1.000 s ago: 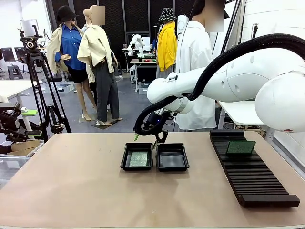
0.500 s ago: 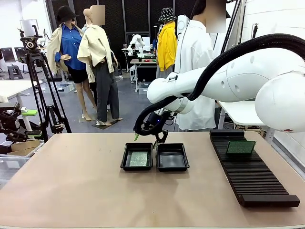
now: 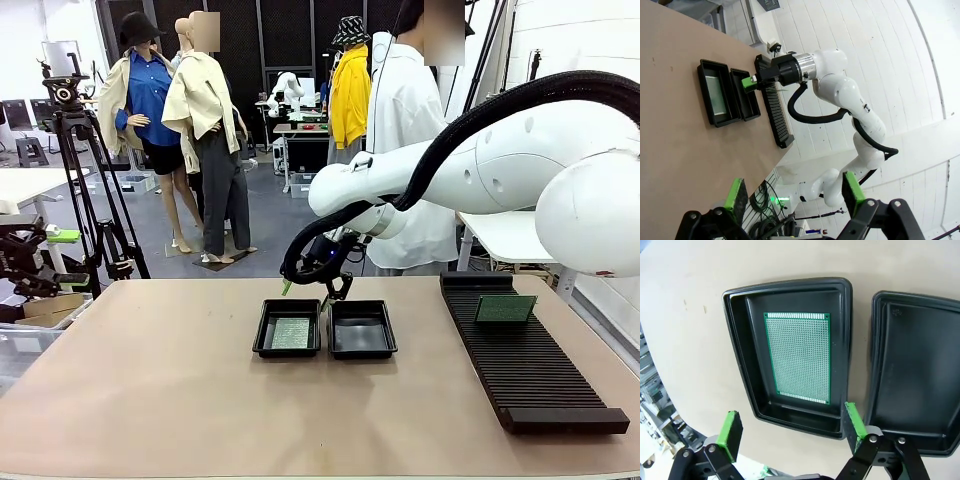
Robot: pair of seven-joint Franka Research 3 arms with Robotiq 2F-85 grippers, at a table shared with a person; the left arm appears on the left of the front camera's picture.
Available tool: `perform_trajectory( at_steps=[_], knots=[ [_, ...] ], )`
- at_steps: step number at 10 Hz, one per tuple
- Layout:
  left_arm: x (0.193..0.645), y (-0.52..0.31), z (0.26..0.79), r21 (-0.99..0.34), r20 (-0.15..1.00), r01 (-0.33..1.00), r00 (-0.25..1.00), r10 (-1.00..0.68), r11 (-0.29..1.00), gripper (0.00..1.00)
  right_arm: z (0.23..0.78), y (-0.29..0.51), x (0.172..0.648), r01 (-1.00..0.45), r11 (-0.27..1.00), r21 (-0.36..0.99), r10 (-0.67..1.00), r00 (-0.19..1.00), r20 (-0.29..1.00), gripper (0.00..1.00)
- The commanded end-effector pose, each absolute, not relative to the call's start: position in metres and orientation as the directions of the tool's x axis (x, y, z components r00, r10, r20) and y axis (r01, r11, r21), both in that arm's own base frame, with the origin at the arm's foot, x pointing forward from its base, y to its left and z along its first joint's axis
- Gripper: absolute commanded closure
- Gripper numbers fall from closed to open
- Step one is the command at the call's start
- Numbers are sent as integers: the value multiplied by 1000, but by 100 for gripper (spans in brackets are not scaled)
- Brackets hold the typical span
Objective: Inspect and transfer BCBs to ESD trays.
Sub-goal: Pick up the ESD tray and place it on the left side of the table.
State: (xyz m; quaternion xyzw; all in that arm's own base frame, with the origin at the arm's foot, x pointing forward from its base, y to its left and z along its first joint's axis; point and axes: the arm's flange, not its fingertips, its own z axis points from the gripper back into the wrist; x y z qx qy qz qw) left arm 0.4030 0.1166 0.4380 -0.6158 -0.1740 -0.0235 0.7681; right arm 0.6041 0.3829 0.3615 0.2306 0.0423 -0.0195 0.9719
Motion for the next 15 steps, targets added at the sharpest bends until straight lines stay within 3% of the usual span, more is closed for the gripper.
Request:
perform_trajectory(
  at_steps=[1,9,15],
  knots=[
    [415,92,453,-930,282,233,948,144,285,0,372,371,596,45,879,475,-15,998,-65,0],
    [455,-46,483,-750,173,131,985,1,648,0,453,237,538,10,810,586,-27,999,19,0],
    [492,-133,485,-550,78,96,995,-63,829,0,455,81,512,25,577,816,-126,990,59,0]
  ],
)
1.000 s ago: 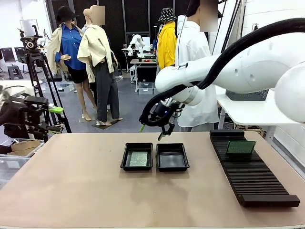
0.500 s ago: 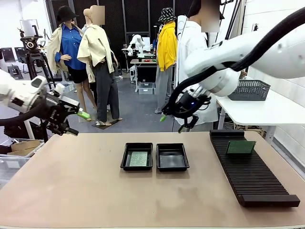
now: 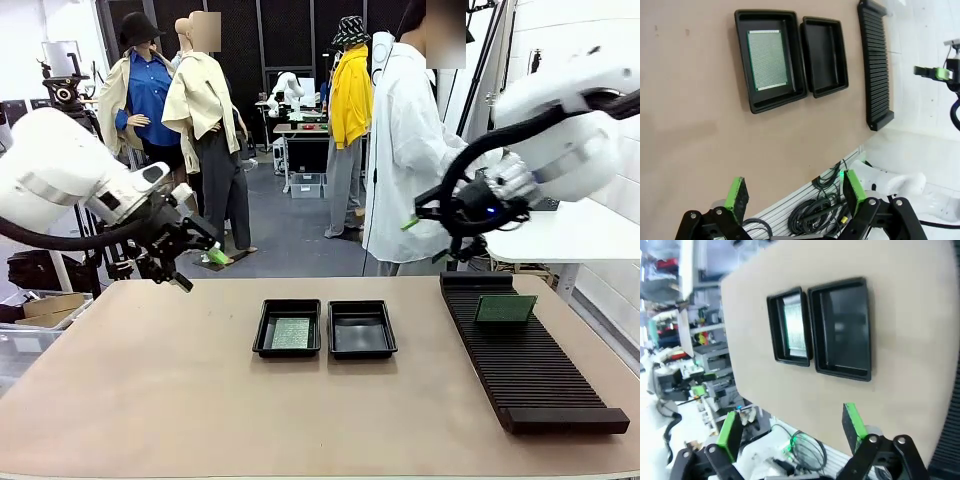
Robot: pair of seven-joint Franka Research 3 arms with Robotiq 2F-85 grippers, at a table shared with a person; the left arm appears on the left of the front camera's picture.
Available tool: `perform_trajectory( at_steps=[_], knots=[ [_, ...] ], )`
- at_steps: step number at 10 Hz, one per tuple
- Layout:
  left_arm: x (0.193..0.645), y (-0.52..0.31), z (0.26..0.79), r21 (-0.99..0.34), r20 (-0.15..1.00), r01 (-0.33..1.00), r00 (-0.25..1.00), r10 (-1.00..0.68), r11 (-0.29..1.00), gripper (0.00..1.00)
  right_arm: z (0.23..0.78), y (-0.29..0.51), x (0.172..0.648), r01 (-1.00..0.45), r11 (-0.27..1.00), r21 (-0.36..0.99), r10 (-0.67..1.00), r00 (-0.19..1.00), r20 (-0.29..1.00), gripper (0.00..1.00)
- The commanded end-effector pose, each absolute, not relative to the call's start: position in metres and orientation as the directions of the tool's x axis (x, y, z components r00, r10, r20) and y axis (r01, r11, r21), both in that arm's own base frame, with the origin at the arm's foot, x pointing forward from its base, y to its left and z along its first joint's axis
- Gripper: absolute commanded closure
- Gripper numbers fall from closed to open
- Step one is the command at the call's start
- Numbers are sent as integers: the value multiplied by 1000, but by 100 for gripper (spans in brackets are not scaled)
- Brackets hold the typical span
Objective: Inspect and transfer BCBs to ESD trays.
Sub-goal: Pick up the ESD tray and place it on the left side of the table.
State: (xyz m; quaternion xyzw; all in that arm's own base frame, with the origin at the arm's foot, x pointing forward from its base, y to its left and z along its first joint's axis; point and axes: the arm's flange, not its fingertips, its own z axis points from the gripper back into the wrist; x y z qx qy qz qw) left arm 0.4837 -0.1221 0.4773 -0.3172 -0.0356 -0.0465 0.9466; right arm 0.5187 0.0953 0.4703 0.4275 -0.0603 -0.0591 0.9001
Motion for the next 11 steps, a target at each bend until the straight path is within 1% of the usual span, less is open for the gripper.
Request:
perform_trajectory(
  at_steps=[1,3,5,6,7,8,10,11],
  knots=[
    [493,-145,484,-531,66,99,995,-76,841,0,452,61,509,22,549,835,-120,991,53,0],
    [494,-166,480,-478,48,95,996,-82,873,0,446,18,508,35,481,876,-145,989,40,0],
    [496,-177,471,-387,63,52,998,-31,921,0,442,-19,494,2,384,923,-122,991,49,0],
    [497,-183,464,-353,59,53,998,-34,934,0,438,-35,490,33,352,935,-137,990,16,0],
    [498,-192,456,-310,72,57,997,-36,949,0,435,-48,490,64,337,939,-147,989,-15,0],
    [494,-201,445,-296,71,74,996,-56,952,0,429,-60,492,95,321,942,-150,988,-48,0],
    [491,-215,428,-249,100,91,993,-68,964,0,423,-78,494,85,284,955,-117,992,-53,0],
    [490,-219,420,-229,94,96,993,-76,969,0,419,-84,493,83,263,961,-98,993,-59,0]
  ],
)
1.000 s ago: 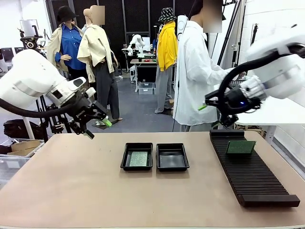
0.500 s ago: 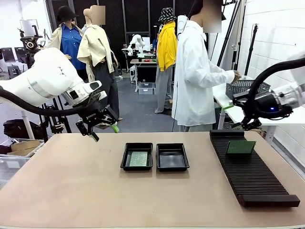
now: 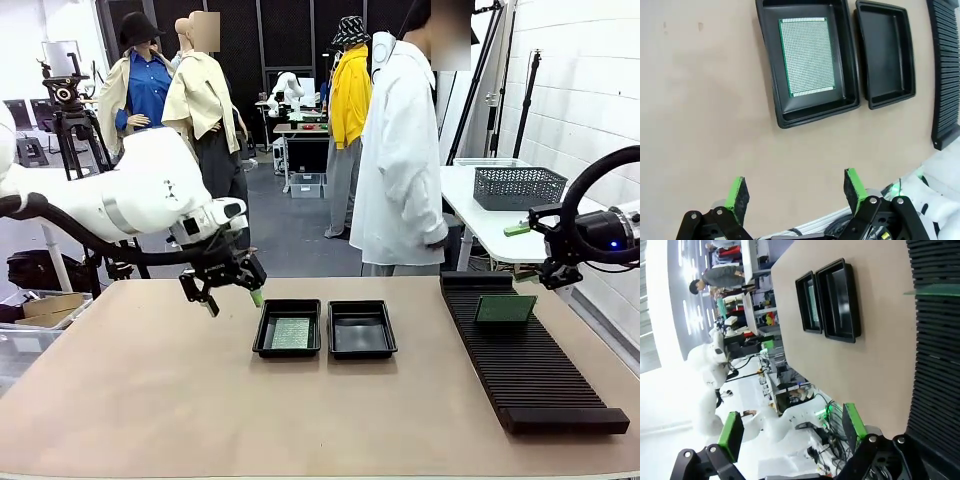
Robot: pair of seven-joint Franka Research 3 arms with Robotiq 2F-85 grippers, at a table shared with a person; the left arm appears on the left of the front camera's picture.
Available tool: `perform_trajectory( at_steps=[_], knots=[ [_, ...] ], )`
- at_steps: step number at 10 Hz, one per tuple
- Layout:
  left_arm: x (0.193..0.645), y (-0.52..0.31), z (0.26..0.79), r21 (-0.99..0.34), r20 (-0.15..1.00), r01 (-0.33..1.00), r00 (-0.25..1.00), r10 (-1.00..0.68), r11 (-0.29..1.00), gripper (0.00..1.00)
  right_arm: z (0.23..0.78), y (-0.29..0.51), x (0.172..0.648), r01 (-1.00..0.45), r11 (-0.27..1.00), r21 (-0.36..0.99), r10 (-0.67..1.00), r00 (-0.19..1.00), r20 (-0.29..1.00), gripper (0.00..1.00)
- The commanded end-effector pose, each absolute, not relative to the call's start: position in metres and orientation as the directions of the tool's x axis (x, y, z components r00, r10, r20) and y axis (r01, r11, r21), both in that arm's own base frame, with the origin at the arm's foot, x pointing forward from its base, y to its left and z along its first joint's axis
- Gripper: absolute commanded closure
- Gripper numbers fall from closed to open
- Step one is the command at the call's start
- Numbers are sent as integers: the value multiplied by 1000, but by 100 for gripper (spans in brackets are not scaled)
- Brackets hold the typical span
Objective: Inspect and transfer BCBs to ESD trays.
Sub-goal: Pick up the ESD tray and place it on the left side of the table.
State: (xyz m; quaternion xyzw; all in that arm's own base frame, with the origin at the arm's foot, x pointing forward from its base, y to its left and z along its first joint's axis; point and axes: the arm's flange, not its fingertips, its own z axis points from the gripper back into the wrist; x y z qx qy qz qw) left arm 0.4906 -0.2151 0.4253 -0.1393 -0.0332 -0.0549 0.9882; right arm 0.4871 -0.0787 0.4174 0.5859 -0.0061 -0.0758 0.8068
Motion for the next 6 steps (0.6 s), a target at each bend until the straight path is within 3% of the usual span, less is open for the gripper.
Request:
perform_trajectory(
  at_steps=[1,5,6],
  knots=[
    [492,-222,410,-205,94,96,992,-78,974,0,415,-90,492,68,249,966,-67,996,-53,0],
    [500,-235,376,-142,59,86,995,-78,986,0,411,-97,487,-6,182,983,22,1000,2,0],
    [504,-238,371,-131,60,89,995,-82,987,0,411,-93,484,63,229,971,-47,997,-54,0]
  ],
)
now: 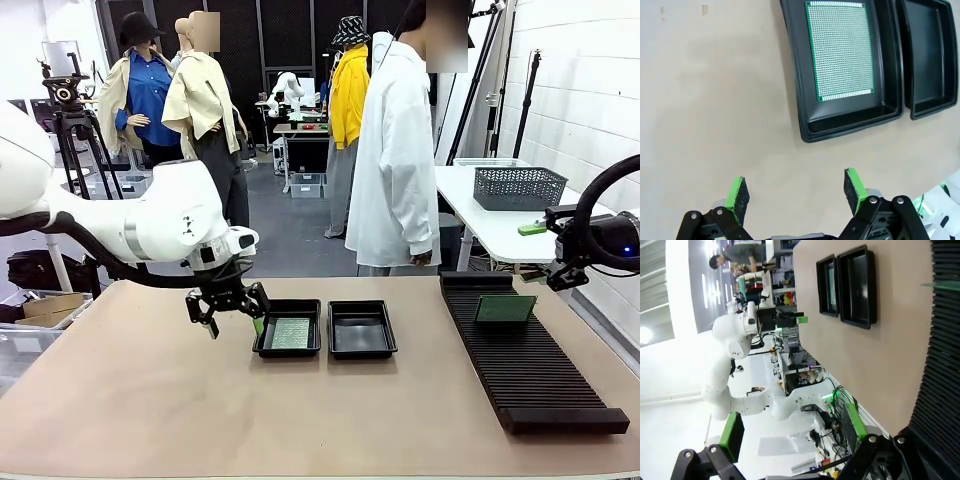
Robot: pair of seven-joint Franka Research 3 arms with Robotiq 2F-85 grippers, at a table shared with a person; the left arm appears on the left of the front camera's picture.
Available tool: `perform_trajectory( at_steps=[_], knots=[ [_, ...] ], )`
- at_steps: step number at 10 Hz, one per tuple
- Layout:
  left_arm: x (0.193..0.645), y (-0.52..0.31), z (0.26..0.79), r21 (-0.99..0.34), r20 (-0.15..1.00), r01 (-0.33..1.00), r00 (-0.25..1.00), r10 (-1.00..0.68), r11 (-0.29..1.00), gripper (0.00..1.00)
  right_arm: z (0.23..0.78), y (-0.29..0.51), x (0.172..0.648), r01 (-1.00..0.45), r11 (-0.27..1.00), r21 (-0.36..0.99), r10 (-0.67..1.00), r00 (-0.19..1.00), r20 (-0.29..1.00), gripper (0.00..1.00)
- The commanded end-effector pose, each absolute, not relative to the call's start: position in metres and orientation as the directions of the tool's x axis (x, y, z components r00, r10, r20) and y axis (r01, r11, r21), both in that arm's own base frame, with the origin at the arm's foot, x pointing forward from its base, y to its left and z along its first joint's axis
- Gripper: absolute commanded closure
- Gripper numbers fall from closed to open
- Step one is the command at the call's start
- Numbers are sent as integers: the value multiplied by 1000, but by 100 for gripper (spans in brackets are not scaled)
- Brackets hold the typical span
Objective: Inspect and transfer BCBs to ESD trays.
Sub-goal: Pick up the ESD tray and place it on the left side of the table.
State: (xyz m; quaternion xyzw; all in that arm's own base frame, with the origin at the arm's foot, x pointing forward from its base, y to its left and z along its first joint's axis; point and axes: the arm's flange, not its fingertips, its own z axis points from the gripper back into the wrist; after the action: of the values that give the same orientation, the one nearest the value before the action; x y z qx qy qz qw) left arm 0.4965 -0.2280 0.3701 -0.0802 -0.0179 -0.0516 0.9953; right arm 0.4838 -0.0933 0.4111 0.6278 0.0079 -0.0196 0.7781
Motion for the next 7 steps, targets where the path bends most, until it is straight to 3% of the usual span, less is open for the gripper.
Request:
perform_trajectory(
  at_steps=[1,7],
  knots=[
    [508,-242,364,-110,75,92,994,-84,990,0,411,-93,484,63,229,971,-47,997,-54,0],
    [535,-252,329,-105,159,38,987,-21,994,0,411,-93,484,63,229,971,-47,997,-54,0]
  ],
)
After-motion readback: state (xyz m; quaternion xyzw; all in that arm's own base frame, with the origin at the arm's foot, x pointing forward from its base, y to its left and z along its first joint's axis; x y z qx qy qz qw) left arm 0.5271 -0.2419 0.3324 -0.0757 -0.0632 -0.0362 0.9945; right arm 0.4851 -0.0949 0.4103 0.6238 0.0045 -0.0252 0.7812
